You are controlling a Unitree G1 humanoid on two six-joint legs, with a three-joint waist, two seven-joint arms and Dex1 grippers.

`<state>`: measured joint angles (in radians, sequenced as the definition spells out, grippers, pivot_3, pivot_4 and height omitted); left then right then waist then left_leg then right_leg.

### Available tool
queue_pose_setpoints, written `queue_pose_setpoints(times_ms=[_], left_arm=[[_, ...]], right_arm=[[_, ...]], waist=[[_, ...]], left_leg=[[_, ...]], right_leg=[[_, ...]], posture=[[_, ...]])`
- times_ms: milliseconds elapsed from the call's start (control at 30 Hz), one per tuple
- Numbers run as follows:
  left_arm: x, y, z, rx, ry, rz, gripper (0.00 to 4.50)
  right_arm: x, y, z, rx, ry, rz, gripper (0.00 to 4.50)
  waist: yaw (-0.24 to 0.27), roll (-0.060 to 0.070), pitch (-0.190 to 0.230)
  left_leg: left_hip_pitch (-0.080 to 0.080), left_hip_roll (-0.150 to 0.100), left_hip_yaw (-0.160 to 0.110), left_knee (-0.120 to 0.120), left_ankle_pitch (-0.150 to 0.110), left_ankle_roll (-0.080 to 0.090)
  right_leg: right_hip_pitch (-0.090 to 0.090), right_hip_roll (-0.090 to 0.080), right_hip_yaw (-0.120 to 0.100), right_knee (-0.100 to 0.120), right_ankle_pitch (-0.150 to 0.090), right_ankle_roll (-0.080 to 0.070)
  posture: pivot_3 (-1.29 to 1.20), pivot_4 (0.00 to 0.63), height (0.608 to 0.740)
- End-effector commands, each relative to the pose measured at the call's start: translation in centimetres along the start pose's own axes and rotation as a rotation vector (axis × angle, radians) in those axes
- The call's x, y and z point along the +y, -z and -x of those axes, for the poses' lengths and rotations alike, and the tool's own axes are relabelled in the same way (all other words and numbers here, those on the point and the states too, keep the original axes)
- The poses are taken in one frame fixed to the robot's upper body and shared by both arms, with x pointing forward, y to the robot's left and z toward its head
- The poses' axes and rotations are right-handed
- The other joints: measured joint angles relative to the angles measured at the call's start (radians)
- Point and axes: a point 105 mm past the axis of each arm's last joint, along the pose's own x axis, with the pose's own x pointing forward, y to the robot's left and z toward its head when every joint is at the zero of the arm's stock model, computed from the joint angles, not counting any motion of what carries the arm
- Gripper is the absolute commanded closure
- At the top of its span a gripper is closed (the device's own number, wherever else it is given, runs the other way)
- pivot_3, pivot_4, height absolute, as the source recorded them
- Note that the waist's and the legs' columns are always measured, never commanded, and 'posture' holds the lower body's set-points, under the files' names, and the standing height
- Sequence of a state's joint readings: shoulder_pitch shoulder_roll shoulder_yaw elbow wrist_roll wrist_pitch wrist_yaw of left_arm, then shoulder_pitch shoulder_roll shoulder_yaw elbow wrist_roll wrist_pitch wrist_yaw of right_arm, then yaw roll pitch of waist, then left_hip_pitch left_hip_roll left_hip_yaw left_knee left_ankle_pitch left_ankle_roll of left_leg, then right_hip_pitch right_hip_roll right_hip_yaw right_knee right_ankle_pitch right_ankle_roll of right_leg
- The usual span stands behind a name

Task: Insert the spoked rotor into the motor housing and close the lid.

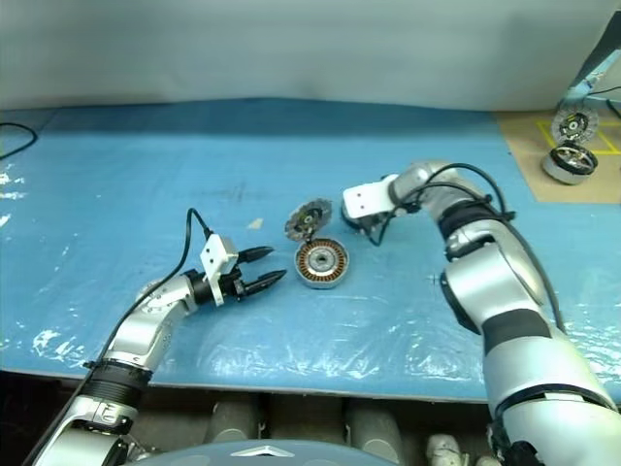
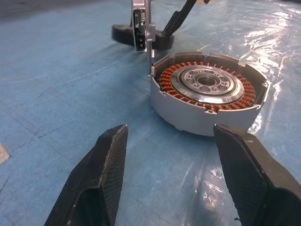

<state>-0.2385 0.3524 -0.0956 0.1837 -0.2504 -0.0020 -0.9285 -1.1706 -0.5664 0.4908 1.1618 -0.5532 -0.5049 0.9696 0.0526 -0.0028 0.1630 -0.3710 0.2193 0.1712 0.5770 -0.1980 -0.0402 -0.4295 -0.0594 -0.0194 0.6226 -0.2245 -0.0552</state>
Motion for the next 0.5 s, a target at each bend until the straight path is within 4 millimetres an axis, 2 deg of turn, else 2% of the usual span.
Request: queue_pose_setpoints(times_ms=[33, 167, 233, 300, 400, 500], left_arm=[[0.2, -1.3, -0.5, -0.034, 0.013, -0.04, 1.48], [0.5, -1.6, -0.9, -0.041, 0.028, -0.042, 1.48], [0.7, -1.8, -1.2, -0.049, 0.036, -0.041, 1.48], [0.8, -1.9, -1.3, -0.057, 0.048, -0.041, 1.48], [0.6, -2.0, -1.2, -0.063, 0.083, -0.044, 1.48], [0.4, -1.8, -1.0, -0.059, 0.109, -0.049, 1.48]], right_arm=[[-0.6, 1.0, 2.3, -0.019, 0.081, -0.022, 2.79], [0.9, 2.3, 4.1, -0.036, 0.116, -0.13, 2.79], [2.1, 1.9, 4.8, -0.082, 0.122, -0.204, 2.79], [3.3, -0.3, 5.6, -0.228, 0.116, -0.339, 2.79], [3.9, -4.2, 7.1, -0.461, 0.149, -0.533, 2.79], [5.2, -6.7, 8.1, -0.582, 0.121, -0.642, 2.79]], waist=[[-0.001, 0.0, 0.0], [-0.007, -0.001, 0.0], [-0.007, -0.001, 0.0], [-0.007, -0.001, 0.001], [-0.011, -0.001, 0.001], [-0.004, -0.001, 0.001]], left_leg=[[0.0, -0.002, 0.0, 0.0, 0.0, 0.0], [0.001, -0.001, 0.0, 0.0, 0.0, 0.0], [0.002, -0.002, 0.0, 0.0, 0.0, 0.0], [0.002, -0.002, 0.0, 0.0, 0.0, 0.0], [0.003, -0.001, 0.0, -0.002, 0.0, 0.0], [0.005, -0.001, 0.0, -0.002, 0.0, 0.0]], right_leg=[[0.0, 0.0, 0.0, 0.0, 0.0, 0.0], [0.0, 0.002, 0.0, 0.0, 0.0, 0.0], [0.0, 0.002, 0.001, 0.001, 0.0, 0.0], [0.0, 0.002, 0.001, 0.0, 0.0, 0.0], [0.0, 0.003, 0.003, -0.001, 0.0, 0.001], [0.001, 0.003, 0.003, 0.0, 0.0, 0.001]], posture=[[0.0, 0.15, 0.74], [0.0, 0.15, 0.74], [0.0, 0.15, 0.74], [0.0, 0.15, 0.74], [0.0, 0.15, 0.74], [0.0, 0.15, 0.74]])
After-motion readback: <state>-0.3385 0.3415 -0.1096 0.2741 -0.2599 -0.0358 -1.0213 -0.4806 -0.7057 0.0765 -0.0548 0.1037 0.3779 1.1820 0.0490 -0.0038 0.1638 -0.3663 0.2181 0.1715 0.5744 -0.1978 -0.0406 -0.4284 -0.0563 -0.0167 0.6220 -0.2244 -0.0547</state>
